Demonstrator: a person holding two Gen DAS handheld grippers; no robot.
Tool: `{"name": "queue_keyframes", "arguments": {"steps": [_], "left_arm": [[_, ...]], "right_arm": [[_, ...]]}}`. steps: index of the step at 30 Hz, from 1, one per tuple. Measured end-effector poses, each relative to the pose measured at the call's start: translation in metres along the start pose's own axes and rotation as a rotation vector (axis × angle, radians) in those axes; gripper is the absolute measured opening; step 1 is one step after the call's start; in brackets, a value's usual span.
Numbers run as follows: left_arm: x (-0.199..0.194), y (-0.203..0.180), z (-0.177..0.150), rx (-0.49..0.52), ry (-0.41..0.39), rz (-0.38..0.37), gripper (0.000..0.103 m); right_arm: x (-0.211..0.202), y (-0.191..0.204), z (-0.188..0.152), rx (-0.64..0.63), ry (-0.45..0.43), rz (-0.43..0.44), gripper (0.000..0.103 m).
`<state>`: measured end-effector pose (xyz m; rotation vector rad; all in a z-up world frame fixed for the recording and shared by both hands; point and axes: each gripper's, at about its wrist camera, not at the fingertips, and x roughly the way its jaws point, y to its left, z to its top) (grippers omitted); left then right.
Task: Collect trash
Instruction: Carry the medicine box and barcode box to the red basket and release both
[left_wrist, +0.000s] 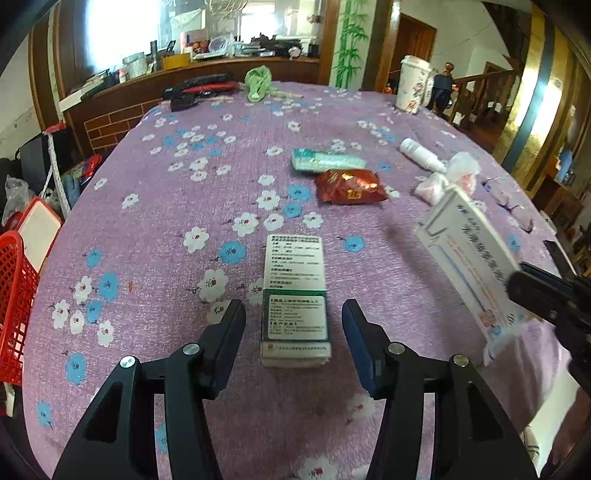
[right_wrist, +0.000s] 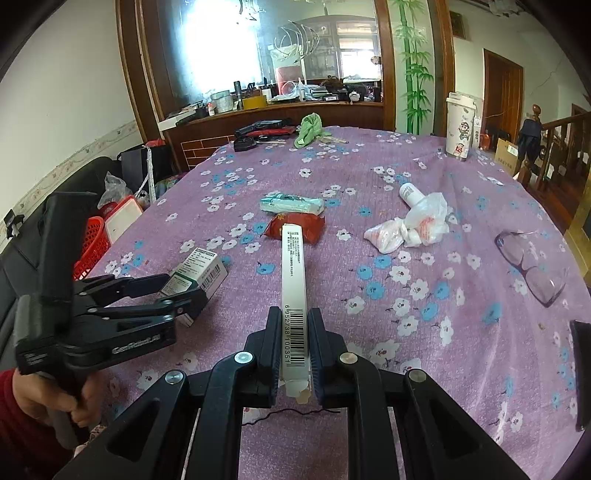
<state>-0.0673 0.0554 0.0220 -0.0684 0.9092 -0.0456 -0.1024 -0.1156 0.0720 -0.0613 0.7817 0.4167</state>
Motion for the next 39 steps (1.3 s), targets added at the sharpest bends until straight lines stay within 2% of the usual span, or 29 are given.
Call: {"name": "queue_keyframes", "arguments": {"steps": [2, 3, 4, 10, 19, 29, 39], "left_arm": [[0.007, 0.002, 0.000, -0.008, 0.012, 0.013, 0.048], [0.009, 0.004, 0.000, -0.014, 0.015, 0.015, 0.039], [0.012, 0.005, 0.000, -0.020, 0.022, 0.015, 0.034], [0.005, 0.012, 0.000, -0.038, 0.005, 0.015, 0.034], [-0.035, 0.042, 0.003, -0.098, -0.076, 0.008, 0.034], [-0.082, 0.113, -0.001, -0.220, -0.166, 0.074, 0.034], [-0.115, 0.189, -0.021, -0.354, -0.228, 0.155, 0.034]], "right_arm": [[-0.001, -0.002, 0.000, 0.001, -0.003, 0.002, 0.015], [-0.001, -0.002, 0.000, 0.002, -0.004, 0.002, 0.015], [-0.001, -0.003, 0.000, 0.004, -0.006, 0.003, 0.015], [0.001, -0.002, 0.000, 0.005, -0.002, 0.014, 0.015], [0.008, 0.035, 0.019, -0.071, 0.003, 0.077, 0.015], [0.025, 0.091, 0.040, -0.148, 0.031, 0.171, 0.015], [0.045, 0.159, 0.060, -0.237, 0.068, 0.260, 0.015]]}}
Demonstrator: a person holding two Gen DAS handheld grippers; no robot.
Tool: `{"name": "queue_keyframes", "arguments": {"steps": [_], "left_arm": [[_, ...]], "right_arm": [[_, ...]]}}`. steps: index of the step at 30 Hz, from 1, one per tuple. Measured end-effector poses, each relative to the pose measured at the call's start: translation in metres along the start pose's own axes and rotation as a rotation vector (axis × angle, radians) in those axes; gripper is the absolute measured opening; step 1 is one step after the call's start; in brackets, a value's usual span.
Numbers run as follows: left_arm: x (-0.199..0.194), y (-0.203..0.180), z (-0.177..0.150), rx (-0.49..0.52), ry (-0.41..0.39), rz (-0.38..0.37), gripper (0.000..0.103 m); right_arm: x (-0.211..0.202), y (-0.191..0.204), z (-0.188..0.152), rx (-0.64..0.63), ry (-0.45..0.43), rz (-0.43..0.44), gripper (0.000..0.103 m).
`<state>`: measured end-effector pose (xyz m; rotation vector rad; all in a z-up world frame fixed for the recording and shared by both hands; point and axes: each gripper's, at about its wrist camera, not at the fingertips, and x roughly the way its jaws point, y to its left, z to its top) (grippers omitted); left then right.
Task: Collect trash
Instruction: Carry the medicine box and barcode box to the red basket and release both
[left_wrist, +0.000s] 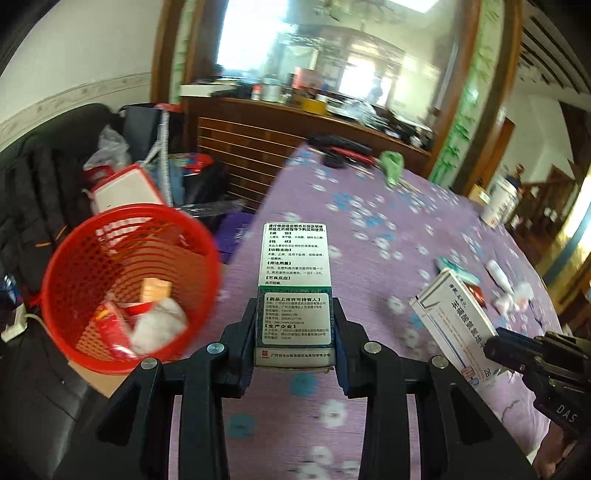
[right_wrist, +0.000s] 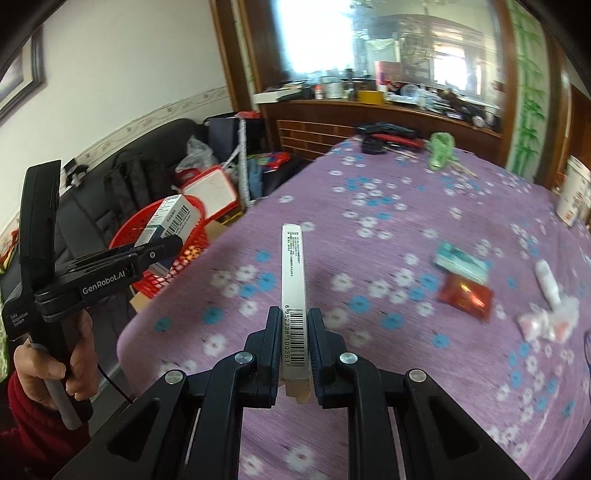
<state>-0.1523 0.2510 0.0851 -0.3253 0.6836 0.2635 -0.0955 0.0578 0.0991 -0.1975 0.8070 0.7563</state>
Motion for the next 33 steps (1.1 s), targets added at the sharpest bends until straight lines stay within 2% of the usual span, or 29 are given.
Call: {"name": "queue_keyframes", "arguments": {"steps": [7, 14, 19, 26, 28, 29, 33], "left_arm": [[-0.009, 0.060, 0.009, -0.092, -0.028, 0.061, 0.034], [-0.003, 0.107, 0.011, -0.155, -0.015, 0.108, 0.034], [0.003, 0.130, 0.010, -0.189, -0.003, 0.130, 0.034], [0.009, 0.147, 0.016, -0.208, -0.004, 0.157, 0.034], [0.008, 0.149, 0.016, -0.215, -0.008, 0.159, 0.051], [0.006, 0.150, 0.016, -0.218, -0.016, 0.161, 0.054], [0.004, 0.147, 0.015, -0.204, -0.024, 0.164, 0.054]], "right_arm": [[0.027, 0.041, 0.034, -0.044, 0.015, 0.071, 0.015], [0.063, 0.089, 0.071, -0.086, 0.031, 0.149, 0.015], [0.098, 0.116, 0.091, -0.078, 0.067, 0.206, 0.015], [0.141, 0.136, 0.113, -0.038, 0.079, 0.222, 0.017], [0.143, 0.134, 0.115, -0.019, 0.078, 0.231, 0.017], [0.142, 0.132, 0.115, -0.014, 0.076, 0.232, 0.017], [0.129, 0.119, 0.111, -0.001, 0.051, 0.232, 0.019]]}}
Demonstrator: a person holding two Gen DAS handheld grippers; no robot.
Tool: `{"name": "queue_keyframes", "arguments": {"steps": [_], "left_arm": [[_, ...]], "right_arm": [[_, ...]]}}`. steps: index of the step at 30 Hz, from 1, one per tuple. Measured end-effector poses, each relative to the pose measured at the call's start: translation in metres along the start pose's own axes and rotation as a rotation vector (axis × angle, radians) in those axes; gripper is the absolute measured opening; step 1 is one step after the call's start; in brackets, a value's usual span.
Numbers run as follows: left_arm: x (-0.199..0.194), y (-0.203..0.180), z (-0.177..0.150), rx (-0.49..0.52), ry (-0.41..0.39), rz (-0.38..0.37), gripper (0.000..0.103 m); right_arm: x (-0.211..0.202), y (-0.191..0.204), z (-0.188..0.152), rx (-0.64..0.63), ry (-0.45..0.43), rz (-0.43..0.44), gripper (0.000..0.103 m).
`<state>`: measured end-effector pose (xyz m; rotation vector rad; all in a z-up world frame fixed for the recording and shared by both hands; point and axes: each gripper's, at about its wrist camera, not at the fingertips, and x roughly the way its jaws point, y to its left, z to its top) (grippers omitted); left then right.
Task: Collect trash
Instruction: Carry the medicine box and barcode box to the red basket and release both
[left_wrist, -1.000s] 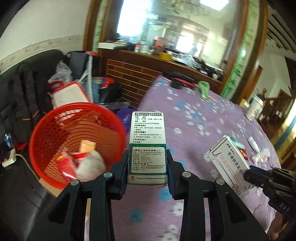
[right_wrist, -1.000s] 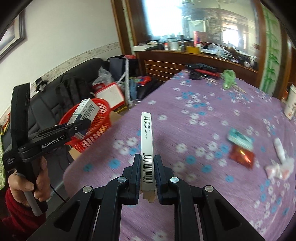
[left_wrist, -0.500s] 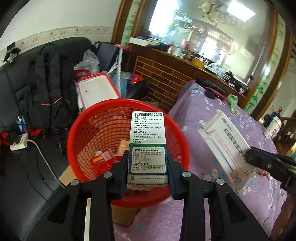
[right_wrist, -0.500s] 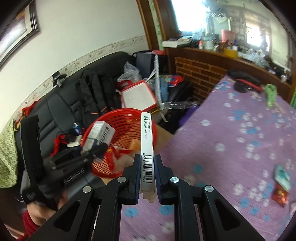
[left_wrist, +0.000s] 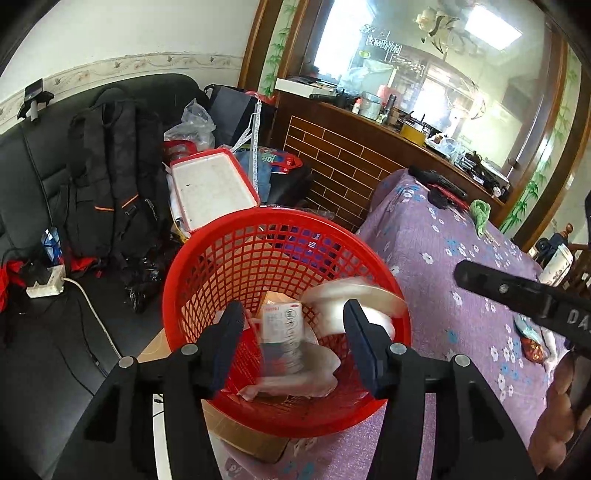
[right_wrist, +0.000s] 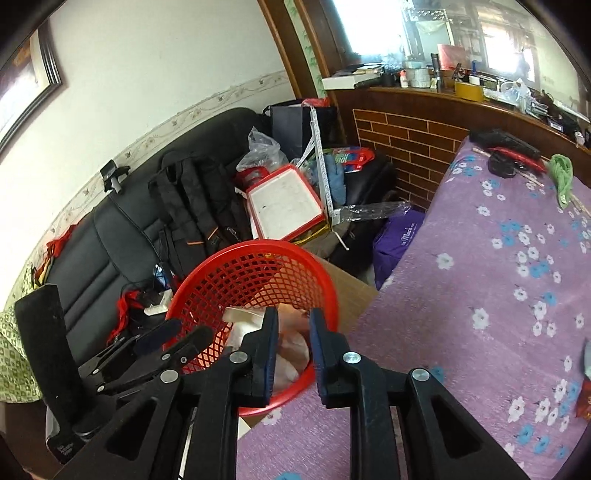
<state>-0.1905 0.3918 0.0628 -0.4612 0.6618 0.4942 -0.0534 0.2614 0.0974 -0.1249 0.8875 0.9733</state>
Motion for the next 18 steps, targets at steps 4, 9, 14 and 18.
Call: {"name": "queue_keyframes", "arguments": {"steps": [4, 9, 14, 18], "left_arm": [[-0.007, -0.010, -0.006, 0.007, -0.011, -0.006, 0.062], [-0.018, -0.041, -0.019, 0.064, -0.038, -0.004, 0.068], [-0.019, -0.089, -0.042, 0.156, -0.039, -0.049, 0.072], [-0.010, -0.129, -0.060, 0.223, -0.013, -0.082, 0.072]], "right_arm": [[-0.025, -0.011, -0.013, -0.003, -0.033, -0.024, 0.036], [-0.058, -0.031, -0.040, -0.020, -0.064, -0.104, 0.058], [-0.096, -0.062, -0.080, -0.020, -0.102, -0.265, 0.072], [-0.126, -0.093, -0.106, 0.053, -0.117, -0.337, 0.081]]}}
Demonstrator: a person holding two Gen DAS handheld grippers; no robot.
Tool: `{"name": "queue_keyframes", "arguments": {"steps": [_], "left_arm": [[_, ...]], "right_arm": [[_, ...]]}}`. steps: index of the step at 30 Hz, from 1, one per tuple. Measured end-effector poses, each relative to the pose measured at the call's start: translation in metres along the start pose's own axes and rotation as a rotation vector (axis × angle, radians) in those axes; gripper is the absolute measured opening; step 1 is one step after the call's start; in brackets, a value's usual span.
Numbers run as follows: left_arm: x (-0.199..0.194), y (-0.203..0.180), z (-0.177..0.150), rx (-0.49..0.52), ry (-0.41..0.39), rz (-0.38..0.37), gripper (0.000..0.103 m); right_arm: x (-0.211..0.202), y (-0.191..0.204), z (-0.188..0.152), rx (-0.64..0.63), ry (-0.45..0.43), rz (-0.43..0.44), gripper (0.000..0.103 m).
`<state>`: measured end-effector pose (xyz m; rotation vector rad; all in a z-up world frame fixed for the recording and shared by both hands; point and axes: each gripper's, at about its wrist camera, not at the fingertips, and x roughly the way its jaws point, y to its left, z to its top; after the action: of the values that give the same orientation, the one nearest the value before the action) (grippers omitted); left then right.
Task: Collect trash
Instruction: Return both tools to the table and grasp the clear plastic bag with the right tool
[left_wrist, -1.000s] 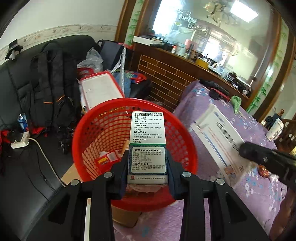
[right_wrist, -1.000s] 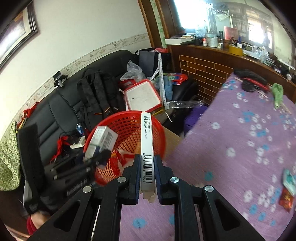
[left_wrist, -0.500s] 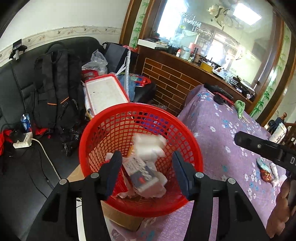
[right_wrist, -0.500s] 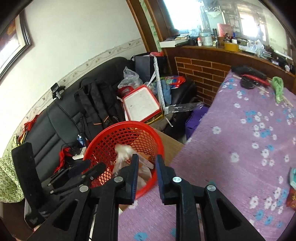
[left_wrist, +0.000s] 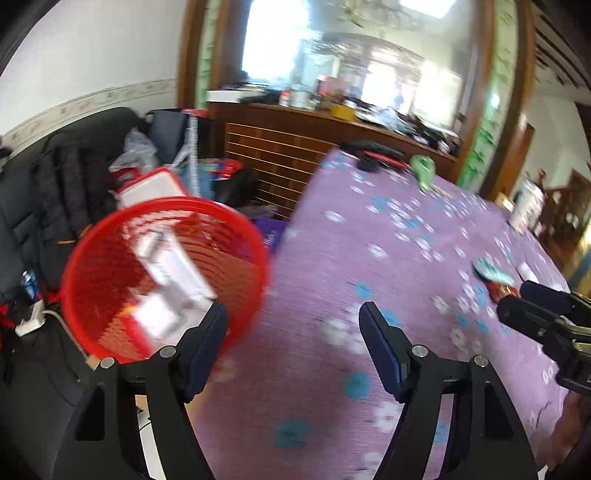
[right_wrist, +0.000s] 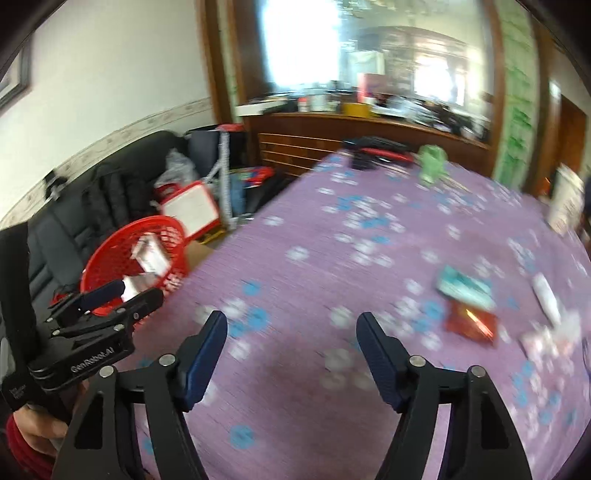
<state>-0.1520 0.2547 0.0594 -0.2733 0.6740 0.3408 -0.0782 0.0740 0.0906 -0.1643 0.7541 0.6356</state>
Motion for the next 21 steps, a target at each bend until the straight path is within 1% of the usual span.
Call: {"name": "queue_keyframes", "arguments": {"steps": [3, 5, 7, 9, 13, 16, 18, 21], "left_arm": [[0.007, -0.035, -0.008, 0.056, 0.027, -0.037, 0.072], [0.009, -0.059, -0.013, 0.107, 0.032, -0.054, 0.072], [0.011, -0.079, -0.020, 0.145, 0.038, -0.063, 0.074], [0.014, -0.095, -0.026, 0.169, 0.051, -0.079, 0.075], [0.021, -0.127, -0.038, 0.225, 0.077, -0.097, 0.075], [0.025, -0.144, -0.045, 0.263, 0.083, -0.094, 0.075], [0.027, -0.149, -0.047, 0.277, 0.088, -0.095, 0.075], [0.032, -0.152, -0.050, 0.281, 0.108, -0.093, 0.075]], "right_arm": [[-0.013, -0.034, -0.016, 0.075, 0.000, -0.051, 0.084], [-0.021, -0.057, -0.027, 0.121, 0.009, -0.100, 0.084], [-0.029, -0.077, -0.036, 0.138, 0.020, -0.144, 0.084], [-0.037, -0.097, -0.043, 0.177, 0.006, -0.168, 0.084], [-0.055, -0.145, -0.061, 0.347, -0.014, -0.135, 0.084], [-0.067, -0.175, -0.067, 0.405, -0.008, -0.170, 0.084], [-0.075, -0.197, -0.068, 0.464, -0.017, -0.190, 0.084], [-0.084, -0.236, -0.068, 0.588, -0.032, -0.172, 0.084]]}}
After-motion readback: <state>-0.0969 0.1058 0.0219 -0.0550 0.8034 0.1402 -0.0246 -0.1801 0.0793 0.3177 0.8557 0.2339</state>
